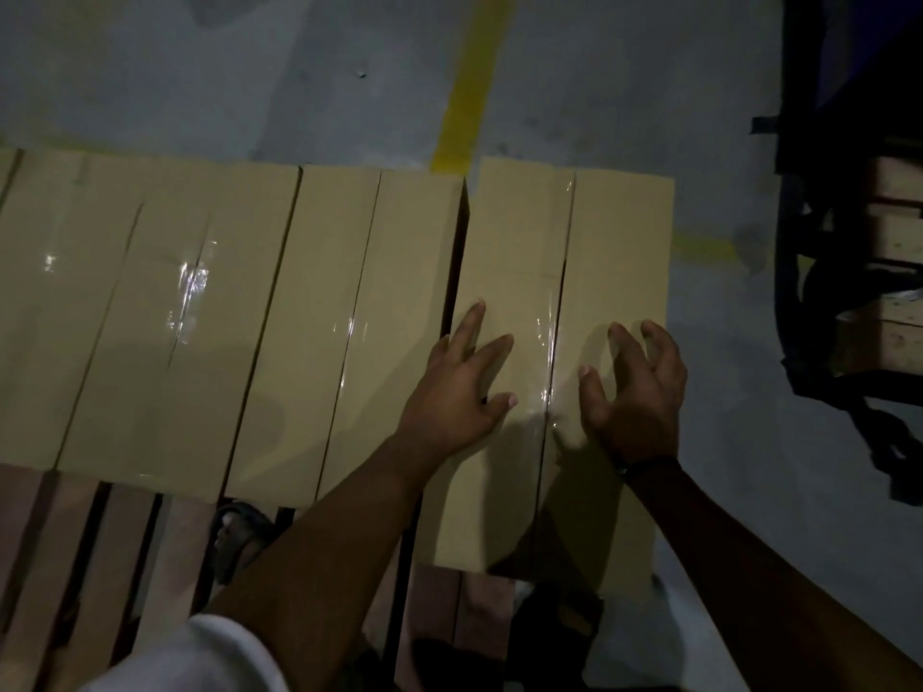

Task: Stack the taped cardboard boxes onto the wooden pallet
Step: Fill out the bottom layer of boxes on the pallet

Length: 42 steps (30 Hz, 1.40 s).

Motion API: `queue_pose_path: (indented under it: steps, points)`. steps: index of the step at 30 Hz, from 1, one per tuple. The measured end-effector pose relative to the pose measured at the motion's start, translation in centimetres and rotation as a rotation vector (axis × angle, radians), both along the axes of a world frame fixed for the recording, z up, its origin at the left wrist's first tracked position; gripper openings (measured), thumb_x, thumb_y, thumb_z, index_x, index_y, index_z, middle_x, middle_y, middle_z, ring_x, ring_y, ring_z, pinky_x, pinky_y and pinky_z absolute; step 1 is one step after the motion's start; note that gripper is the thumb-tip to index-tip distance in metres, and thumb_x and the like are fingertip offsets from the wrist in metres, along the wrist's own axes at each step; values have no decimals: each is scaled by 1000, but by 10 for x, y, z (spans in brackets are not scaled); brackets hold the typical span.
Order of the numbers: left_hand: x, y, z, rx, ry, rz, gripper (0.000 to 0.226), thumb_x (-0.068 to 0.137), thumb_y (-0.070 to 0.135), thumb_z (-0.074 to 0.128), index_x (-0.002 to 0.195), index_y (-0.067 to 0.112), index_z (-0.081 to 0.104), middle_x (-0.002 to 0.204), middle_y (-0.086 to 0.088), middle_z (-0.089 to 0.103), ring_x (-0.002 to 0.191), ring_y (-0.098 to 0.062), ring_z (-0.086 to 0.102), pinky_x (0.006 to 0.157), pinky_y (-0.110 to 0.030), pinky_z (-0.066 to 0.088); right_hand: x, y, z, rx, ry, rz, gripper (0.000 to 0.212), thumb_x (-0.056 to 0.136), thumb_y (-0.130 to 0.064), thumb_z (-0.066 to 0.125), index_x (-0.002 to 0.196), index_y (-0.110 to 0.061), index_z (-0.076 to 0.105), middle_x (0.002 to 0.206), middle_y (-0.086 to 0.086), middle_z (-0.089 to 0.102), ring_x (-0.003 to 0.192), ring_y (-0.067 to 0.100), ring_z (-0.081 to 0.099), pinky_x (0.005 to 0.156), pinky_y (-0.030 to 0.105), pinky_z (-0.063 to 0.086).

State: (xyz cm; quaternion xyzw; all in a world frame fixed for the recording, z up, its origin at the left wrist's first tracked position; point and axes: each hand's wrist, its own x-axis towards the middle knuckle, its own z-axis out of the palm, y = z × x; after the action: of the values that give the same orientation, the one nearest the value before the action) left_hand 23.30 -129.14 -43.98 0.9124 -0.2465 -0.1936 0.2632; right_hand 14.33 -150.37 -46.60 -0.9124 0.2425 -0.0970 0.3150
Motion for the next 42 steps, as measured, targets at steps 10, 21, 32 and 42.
queue_pose_path:
  steps: [10,21,32,42]
  points:
    - [5,6,-4,401,42,55,83,90,30,71,158,20,24,168,-14,-1,150,-40,9,114,-47,39,17,-20,-18,352,270,-89,87,90,-22,73,159,-11,22,163,10,25,149,26,25,115,24,18]
    - [-10,13,-10,421,53,17,88,97,36,63,163,19,7,170,-5,-12,153,-34,-1,119,-43,31,4,-12,-24,644,277,-266,82,88,-33,76,155,-21,30,144,-7,45,130,18,42,111,36,36]
    - [-9,23,-15,439,43,-17,85,101,36,57,163,17,2,169,-3,-18,154,-34,-4,120,-42,29,2,-9,-29,660,332,-199,109,73,-65,73,157,-24,18,156,5,39,141,30,39,115,50,36]
    - [-1,35,-19,440,41,0,87,99,32,60,163,16,2,170,-4,-15,154,-34,-3,119,-42,29,9,0,-38,656,309,-145,84,90,-41,71,155,-22,22,150,5,45,134,29,45,112,49,39]
